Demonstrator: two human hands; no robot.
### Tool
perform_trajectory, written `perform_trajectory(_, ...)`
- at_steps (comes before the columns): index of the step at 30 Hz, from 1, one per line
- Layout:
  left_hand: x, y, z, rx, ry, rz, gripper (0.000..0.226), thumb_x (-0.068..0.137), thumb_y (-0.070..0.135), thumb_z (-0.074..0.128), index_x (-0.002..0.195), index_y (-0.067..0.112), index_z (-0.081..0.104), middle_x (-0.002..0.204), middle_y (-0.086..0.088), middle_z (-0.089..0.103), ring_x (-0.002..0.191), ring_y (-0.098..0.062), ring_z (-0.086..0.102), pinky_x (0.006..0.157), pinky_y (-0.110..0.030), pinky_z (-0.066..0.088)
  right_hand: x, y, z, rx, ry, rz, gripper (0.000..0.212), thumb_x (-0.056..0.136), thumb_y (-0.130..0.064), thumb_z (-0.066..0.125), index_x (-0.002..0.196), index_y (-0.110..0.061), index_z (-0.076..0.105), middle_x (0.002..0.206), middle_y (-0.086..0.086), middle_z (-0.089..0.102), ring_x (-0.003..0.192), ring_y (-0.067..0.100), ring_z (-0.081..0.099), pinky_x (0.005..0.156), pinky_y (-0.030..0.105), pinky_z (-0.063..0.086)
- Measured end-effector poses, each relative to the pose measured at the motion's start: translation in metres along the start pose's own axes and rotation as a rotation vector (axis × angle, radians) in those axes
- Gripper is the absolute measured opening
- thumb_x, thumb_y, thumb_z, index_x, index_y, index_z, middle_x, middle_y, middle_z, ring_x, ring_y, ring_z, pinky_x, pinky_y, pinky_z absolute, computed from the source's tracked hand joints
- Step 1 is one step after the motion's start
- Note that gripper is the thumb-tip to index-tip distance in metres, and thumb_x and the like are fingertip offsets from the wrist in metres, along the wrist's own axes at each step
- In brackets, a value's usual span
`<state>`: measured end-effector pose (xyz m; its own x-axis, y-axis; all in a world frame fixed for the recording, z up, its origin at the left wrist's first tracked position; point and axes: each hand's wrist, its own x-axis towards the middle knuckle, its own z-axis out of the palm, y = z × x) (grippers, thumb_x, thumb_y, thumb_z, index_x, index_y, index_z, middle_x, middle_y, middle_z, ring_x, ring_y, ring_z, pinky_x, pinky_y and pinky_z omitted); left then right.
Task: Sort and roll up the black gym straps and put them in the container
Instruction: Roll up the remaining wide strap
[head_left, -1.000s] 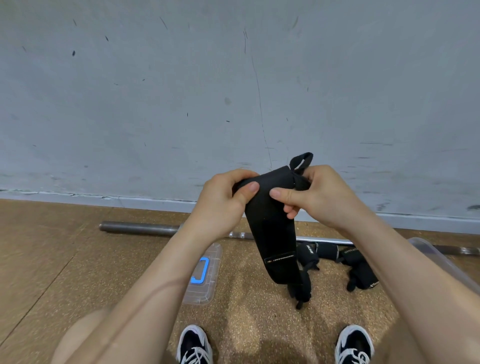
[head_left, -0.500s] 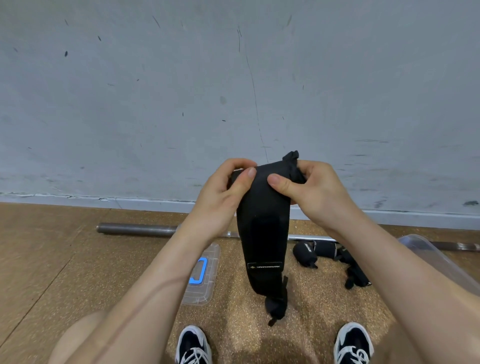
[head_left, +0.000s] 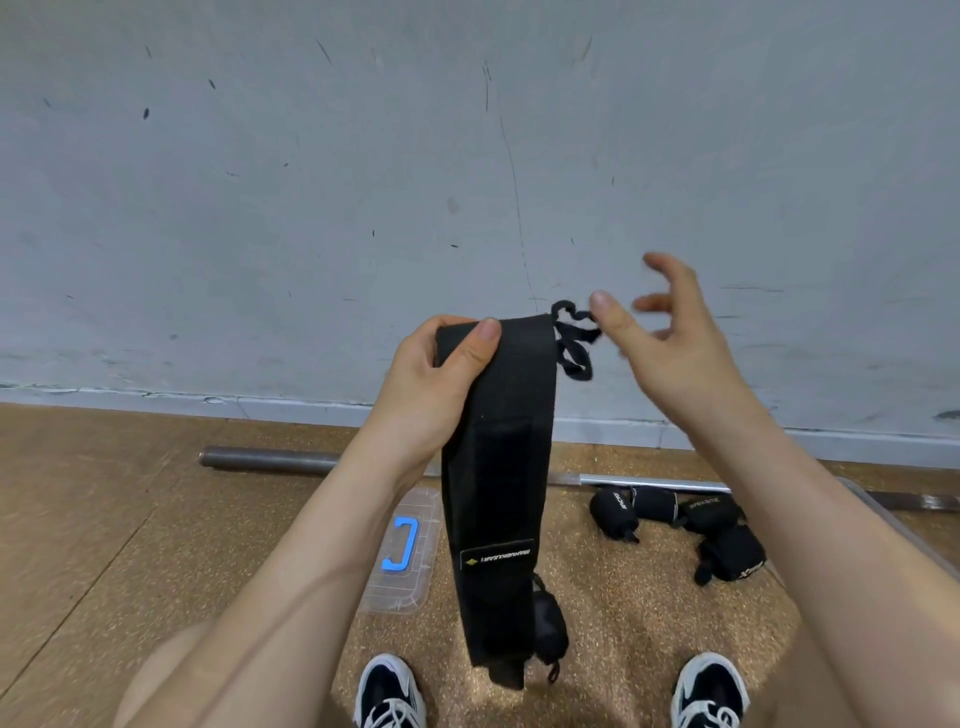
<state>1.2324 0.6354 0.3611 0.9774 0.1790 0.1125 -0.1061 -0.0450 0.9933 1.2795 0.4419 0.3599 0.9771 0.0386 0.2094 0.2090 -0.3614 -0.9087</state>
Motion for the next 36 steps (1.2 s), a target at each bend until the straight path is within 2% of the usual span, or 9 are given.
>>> perform_trajectory(2, 0.000, 0.000, 0.000, -0.004, -0.010, -0.006, 0.034, 0.081, 0.045, 0.064, 0.097, 0.015, 0.065, 0.078, 0.009, 0.071, 0.078, -0.006, 0.068, 0.066, -0.021, 0.051, -0.003, -0.004, -0.003, 0.011, 0.042, -0.135, 0.078, 0.075, -0.068, 0.055, 0.145, -0.040, 0.034, 0.141, -0.004, 0.041, 0.117, 0.012, 0.051, 0.090, 0.021, 0.040)
perform_trajectory(4, -0.001, 0.000, 0.002, -0.006, -0.047, -0.012, 0.039, 0.077, 0.047, 0.064, 0.096, 0.013, 0.065, 0.078, 0.006, 0.070, 0.076, -0.009, 0.068, 0.065, -0.023, 0.051, -0.006, -0.007, 0.002, 0.068, -0.142, -0.166, 0.065, 0.077, -0.060, 0.060, 0.136, -0.038, 0.046, 0.135, -0.006, 0.051, 0.119, 0.006, 0.051, 0.090, 0.016, 0.042)
perform_trajectory(8, -0.003, 0.004, 0.005, -0.030, -0.123, -0.036, 0.034, 0.075, 0.041, 0.066, 0.095, 0.013, 0.064, 0.077, 0.005, 0.071, 0.074, -0.010, 0.069, 0.061, -0.021, 0.053, -0.007, -0.005, 0.013, 0.304, -0.482, 0.012, 0.032, 0.088, -0.024, 0.070, 0.115, -0.006, 0.066, 0.085, 0.006, 0.065, 0.071, 0.014, 0.059, 0.055, 0.018, 0.046)
perform_trajectory(14, -0.003, 0.002, -0.001, -0.076, -0.201, -0.005, 0.043, 0.078, 0.016, 0.072, 0.115, 0.027, 0.052, 0.086, -0.001, 0.073, 0.081, -0.020, 0.073, 0.065, -0.028, 0.058, -0.004, -0.003, 0.017, 0.345, -0.393, -0.029, 0.018, 0.093, -0.019, 0.067, 0.091, -0.002, 0.067, 0.064, -0.002, 0.060, 0.053, 0.004, 0.054, 0.050, 0.016, 0.040)
perform_trajectory(21, 0.002, -0.001, -0.005, 0.226, -0.150, 0.197, 0.050, 0.075, -0.001, 0.080, 0.104, 0.036, 0.061, 0.102, 0.003, 0.065, 0.089, -0.009, 0.066, 0.071, -0.021, 0.054, -0.010, -0.015, 0.025, 0.380, -0.359, 0.049, 0.044, 0.101, -0.027, 0.054, 0.059, -0.017, 0.048, 0.040, -0.014, 0.038, 0.034, 0.001, 0.037, 0.039, 0.009, 0.029)
perform_trajectory(27, 0.003, -0.001, -0.013, 0.550, -0.121, 0.323, 0.046, 0.066, 0.025, 0.090, 0.102, 0.037, 0.063, 0.096, 0.015, 0.067, 0.092, -0.002, 0.063, 0.078, -0.014, 0.049, -0.010, -0.013, 0.023, 0.380, -0.426, 0.228, 0.049, 0.097, -0.045, 0.056, 0.059, -0.022, 0.036, 0.048, -0.003, 0.023, 0.042, 0.011, 0.015, 0.043, 0.024, 0.011)
perform_trajectory(30, 0.000, 0.001, -0.014, 0.567, -0.124, 0.289, 0.039, 0.066, 0.032, 0.089, 0.096, 0.036, 0.065, 0.087, 0.016, 0.068, 0.085, 0.001, 0.063, 0.072, -0.011, 0.048, -0.008, -0.014, 0.014, 0.291, -0.466, 0.217, 0.051, 0.094, -0.057, 0.052, 0.058, -0.021, 0.042, 0.054, -0.002, 0.032, 0.048, 0.014, 0.025, 0.050, 0.029, 0.019)
perform_trajectory(33, 0.001, 0.003, -0.018, 0.470, -0.094, 0.146, 0.030, 0.066, 0.030, 0.089, 0.088, 0.029, 0.070, 0.074, 0.018, 0.069, 0.072, 0.002, 0.065, 0.063, -0.011, 0.048, -0.003, -0.007, 0.003, 0.080, -0.256, 0.069, 0.060, 0.081, -0.070, 0.051, 0.116, -0.025, 0.065, 0.102, -0.005, 0.062, 0.092, 0.008, 0.059, 0.087, 0.029, 0.049)
perform_trajectory(36, 0.003, 0.001, -0.019, 0.423, -0.112, 0.061, 0.024, 0.068, 0.031, 0.088, 0.082, 0.019, 0.072, 0.067, 0.013, 0.069, 0.065, -0.001, 0.065, 0.058, -0.015, 0.047, -0.003, -0.009, -0.007, 0.080, -0.143, -0.121, 0.066, 0.076, -0.068, 0.052, 0.137, -0.041, 0.049, 0.137, -0.012, 0.049, 0.127, -0.005, 0.043, 0.104, 0.020, 0.033)
